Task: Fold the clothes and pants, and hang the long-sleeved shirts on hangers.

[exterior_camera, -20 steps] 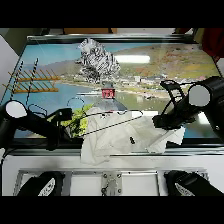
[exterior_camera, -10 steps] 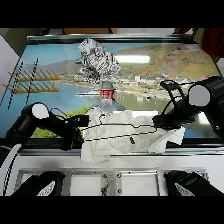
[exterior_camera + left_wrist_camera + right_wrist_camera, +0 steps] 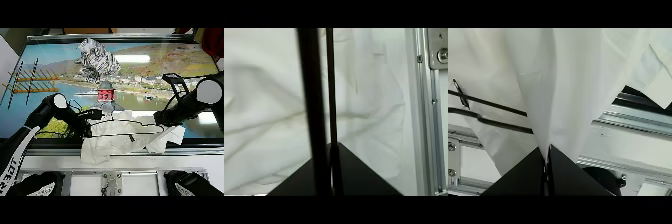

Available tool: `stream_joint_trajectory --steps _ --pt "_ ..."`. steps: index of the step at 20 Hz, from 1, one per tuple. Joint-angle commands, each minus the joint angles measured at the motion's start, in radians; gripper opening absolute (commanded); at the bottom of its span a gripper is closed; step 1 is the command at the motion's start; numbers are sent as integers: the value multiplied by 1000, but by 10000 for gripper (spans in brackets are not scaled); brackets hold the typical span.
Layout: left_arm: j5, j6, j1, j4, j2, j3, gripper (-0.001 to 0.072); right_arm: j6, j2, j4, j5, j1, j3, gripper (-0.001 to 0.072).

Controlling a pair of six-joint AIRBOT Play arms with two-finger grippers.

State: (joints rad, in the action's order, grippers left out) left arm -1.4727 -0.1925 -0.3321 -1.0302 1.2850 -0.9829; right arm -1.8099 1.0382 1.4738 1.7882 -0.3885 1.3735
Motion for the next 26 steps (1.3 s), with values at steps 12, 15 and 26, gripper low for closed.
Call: stream_joint_trajectory --steps 12,15,26 --pt "26 -2 -7 37 39 -24 9 -80 132 -182 -179 -180 190 12" --pt "26 -2 -7 37 39 -24 9 -130 177 -189 -283 -276 216 12" --pt "26 -3 -7 37 39 -24 9 -171 263 -222 -404 -380 225 11"
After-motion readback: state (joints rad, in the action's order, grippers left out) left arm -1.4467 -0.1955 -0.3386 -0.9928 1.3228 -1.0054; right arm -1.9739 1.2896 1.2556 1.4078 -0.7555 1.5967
